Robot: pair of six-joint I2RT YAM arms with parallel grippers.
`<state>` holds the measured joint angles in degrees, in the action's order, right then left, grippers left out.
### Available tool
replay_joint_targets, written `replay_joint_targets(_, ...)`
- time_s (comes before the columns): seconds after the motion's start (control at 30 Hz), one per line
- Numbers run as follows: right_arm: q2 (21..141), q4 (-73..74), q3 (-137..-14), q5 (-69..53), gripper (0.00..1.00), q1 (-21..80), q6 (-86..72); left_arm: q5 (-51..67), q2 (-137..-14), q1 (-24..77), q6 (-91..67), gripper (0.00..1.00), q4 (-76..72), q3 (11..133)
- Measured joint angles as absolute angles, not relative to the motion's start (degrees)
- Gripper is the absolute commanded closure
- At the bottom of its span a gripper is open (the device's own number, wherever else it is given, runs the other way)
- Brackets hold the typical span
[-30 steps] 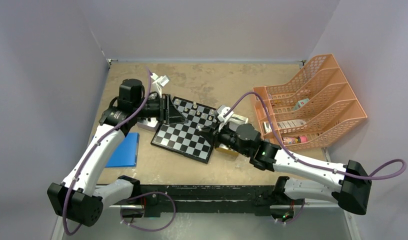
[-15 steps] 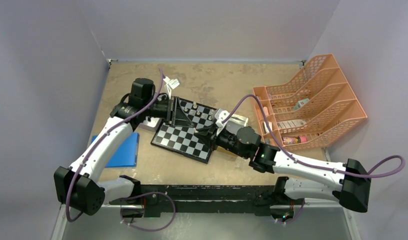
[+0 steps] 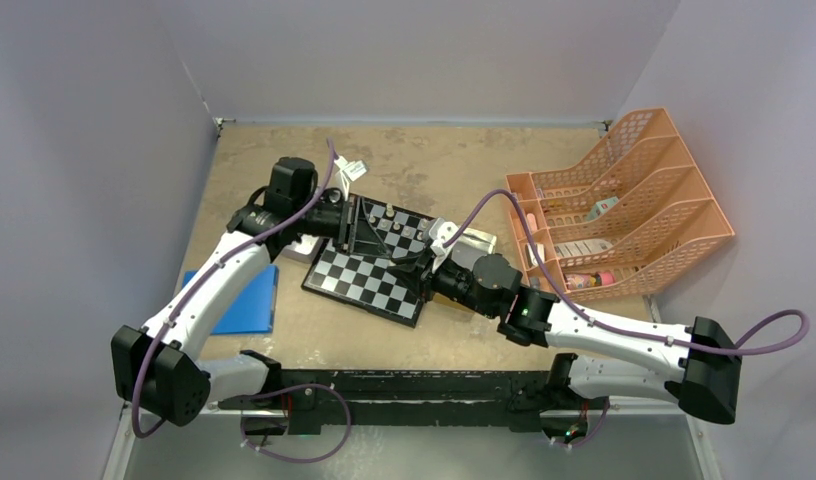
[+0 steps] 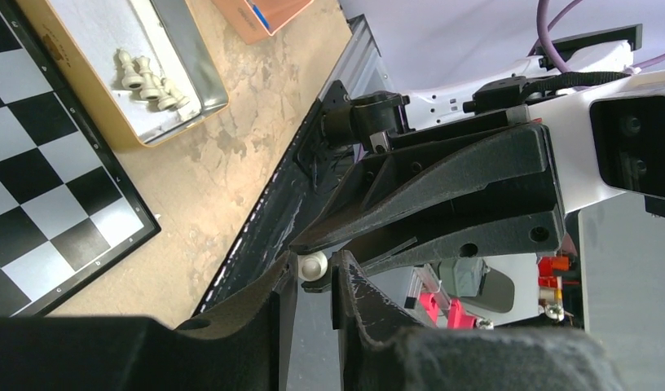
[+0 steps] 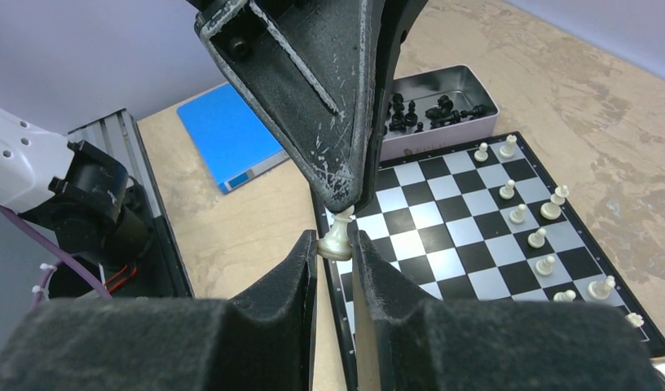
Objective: Set up the chess pieces on the board
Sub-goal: Place the chess piece on the chessboard.
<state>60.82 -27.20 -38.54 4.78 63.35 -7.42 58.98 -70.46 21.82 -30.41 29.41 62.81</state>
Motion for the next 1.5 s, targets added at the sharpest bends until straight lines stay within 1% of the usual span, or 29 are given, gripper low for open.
replay_joint_targets(0.13,61.17,-27.31,-38.54,4.78,0.83,63.37,-7.44,58.96,-71.16,22.68,-30.37,0.81,29.39,62.81)
replay_joint_targets(0.27,61.36,-27.33,-38.54,4.84,0.83,63.37,-7.49,58.52,-71.46,23.07,-30.13,0.89,29.56,62.78)
replay_joint_targets(0.4,61.39,-27.35,-38.54,4.97,0.83,63.37,-7.51,58.26,-71.46,23.07,-29.36,1.0,29.69,62.76)
replay_joint_targets(0.43,61.39,-27.33,-38.54,5.02,0.81,63.37,-7.53,58.26,-71.46,23.07,-29.32,1.0,29.69,62.74)
replay_joint_targets(0.47,61.39,-27.33,-38.54,5.04,0.78,63.37,-7.57,58.26,-71.46,23.07,-29.26,1.0,29.69,62.74)
replay_joint_targets(0.53,61.45,-27.33,-38.54,5.26,0.67,63.37,-7.79,58.11,-71.46,23.07,-29.12,1.0,29.69,62.74)
replay_joint_targets(0.67,61.54,-27.31,-38.54,6.2,0.4,63.37,-8.69,56.45,-71.46,23.33,-28.86,1.0,29.89,62.74)
replay_joint_targets(0.7,61.54,-27.31,-38.52,6.63,0.28,63.37,-8.97,55.2,-71.46,23.4,-28.69,1.0,30.09,62.78)
replay_joint_targets(0.77,61.36,-27.35,-38.22,7.6,0.08,63.37,-9.85,52.31,-71.46,23.46,-27.92,1.0,30.65,63.02)
replay_joint_targets(0.8,61.12,-27.35,-37.87,8.23,0.02,63.37,-10.15,50.52,-71.5,23.44,-27.62,1.0,31.07,63.31)
replay_joint_targets(0.97,59.11,-25.65,-36.07,11.88,0.01,63.37,-12.16,40.8,-74.17,23.46,-25.65,1.0,32.1,67.53)
replay_joint_targets(1.1,56.34,-23.77,-35.62,14.52,0.01,63.37,-14.66,30.41,-76.82,23.44,-23.83,1.0,31.22,70.11)
replay_joint_targets(1.3,53.84,-21.91,-34.39,20.32,0.01,63.37,-17.12,14.74,-79.24,22.87,-21.45,1.0,25.17,70.22)
replay_joint_targets(1.5,53.93,-18.92,-33.39,24.99,0.01,63.37,-19.77,5.32,-84.44,21.39,-21.17,1.0,17.93,70.22)
